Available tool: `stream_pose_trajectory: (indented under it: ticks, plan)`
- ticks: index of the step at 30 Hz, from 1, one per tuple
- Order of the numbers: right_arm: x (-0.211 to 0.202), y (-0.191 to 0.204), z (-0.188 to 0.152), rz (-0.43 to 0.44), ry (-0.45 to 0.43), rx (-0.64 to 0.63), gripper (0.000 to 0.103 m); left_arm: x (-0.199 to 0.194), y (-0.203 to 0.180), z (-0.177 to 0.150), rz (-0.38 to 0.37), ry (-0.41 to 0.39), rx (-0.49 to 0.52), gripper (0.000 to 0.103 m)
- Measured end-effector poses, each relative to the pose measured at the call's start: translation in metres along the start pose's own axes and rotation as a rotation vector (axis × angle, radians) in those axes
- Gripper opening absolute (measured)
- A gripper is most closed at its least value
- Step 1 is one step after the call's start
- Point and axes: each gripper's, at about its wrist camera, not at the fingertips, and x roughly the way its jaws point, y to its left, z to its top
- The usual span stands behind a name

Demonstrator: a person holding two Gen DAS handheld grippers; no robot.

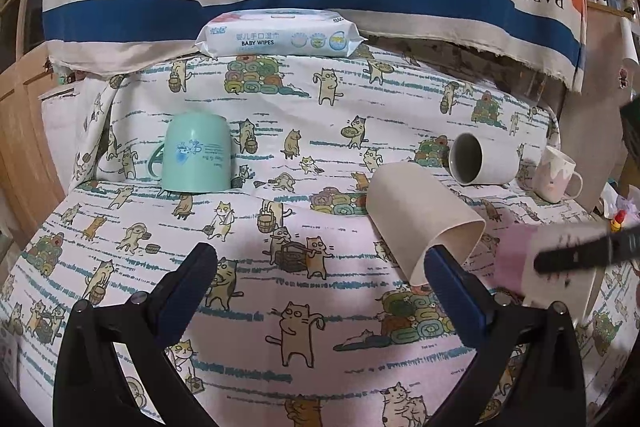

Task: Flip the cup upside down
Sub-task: 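Close the right tool on the white cup and lift it, then carry the white cup with the right tool toward the left tool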

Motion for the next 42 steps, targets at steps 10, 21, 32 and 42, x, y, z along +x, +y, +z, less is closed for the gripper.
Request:
stream_pose_trajectory:
  ticks: [10, 21, 32, 42]
  plan:
    - [-0.007, 0.032, -0.028, 0.078, 0.023, -0.03, 0.079, -0.001, 0.001, 0.0, 0.001, -0.004, -0.003, 0.103]
    - [-0.015, 0.026, -0.041, 0.15, -0.005, -0.007, 0.078, -0.004, 0.001, 0.0, 0.003, -0.01, -0.003, 0.103]
    - [-0.027, 0.031, -0.042, 0.024, -0.027, -0.176, 0.083, -0.003, -0.001, 0.0, 0.0, -0.001, -0.002, 0.103]
    - [-0.019, -0.003, -0.095, 0.062, -0.077, -0.185, 0.096, -0.003, -0.002, 0.0, -0.001, -0.007, 0.001, 0.103]
